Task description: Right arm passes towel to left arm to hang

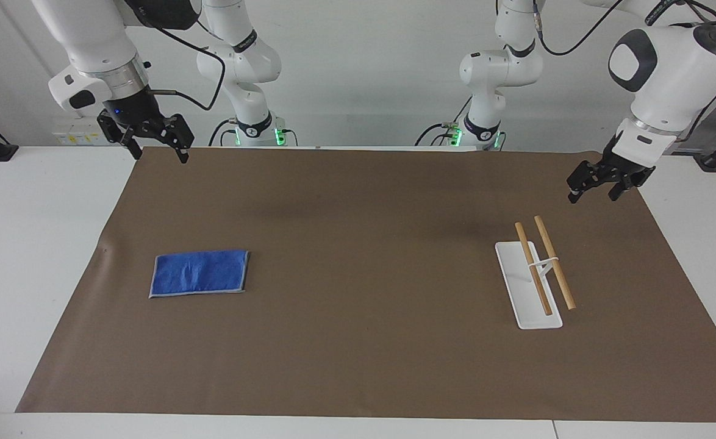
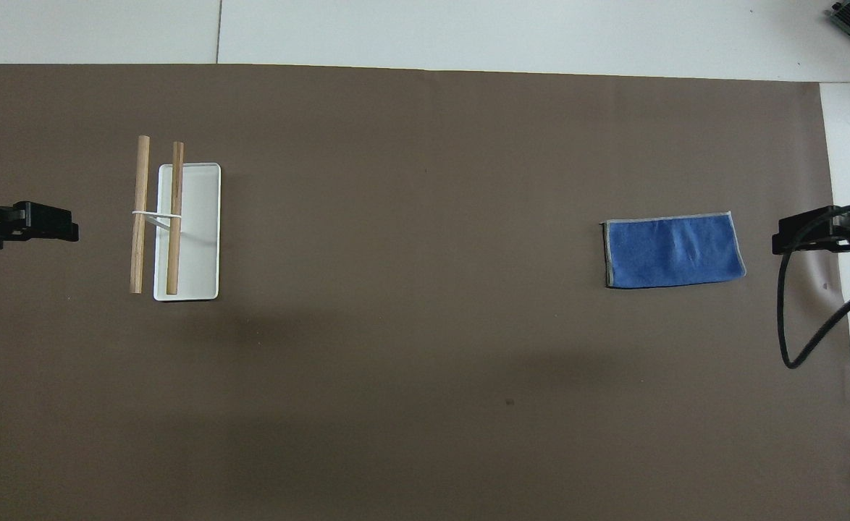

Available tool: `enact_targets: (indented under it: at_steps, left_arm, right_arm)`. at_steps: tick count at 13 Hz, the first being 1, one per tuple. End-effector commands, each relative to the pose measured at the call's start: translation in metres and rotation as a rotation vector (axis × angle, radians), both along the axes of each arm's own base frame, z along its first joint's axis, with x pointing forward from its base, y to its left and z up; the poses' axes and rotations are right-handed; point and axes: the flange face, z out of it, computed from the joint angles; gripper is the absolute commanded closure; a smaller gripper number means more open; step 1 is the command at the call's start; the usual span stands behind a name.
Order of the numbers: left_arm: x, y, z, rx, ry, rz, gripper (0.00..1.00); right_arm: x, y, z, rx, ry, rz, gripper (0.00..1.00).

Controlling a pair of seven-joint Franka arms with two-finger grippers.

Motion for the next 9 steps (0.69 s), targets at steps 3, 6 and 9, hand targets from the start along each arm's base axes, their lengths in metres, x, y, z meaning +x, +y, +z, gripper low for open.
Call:
enact_targets:
  at_steps: [3,6,9]
  left_arm:
    - [-0.0033,0.0000,0.0043,-0.011,-0.012,0.013,0.00]
    - [-0.0033,0.0000,0.0043,-0.011,-0.012,0.013,0.00]
    - [-0.0033,0.0000,0.0043,-0.011,-0.012,0.013,0.00]
  right_arm:
    - [0.0012,-0.0052,0.0003,0.024,-0.005,0.010,0.00]
    - [0.0003,-0.0060,-0.0013,0.025,0.001,0.010,0.00]
    - [-0.0001,-0.0060,-0.0023,0.025,0.006,0.009,0.00]
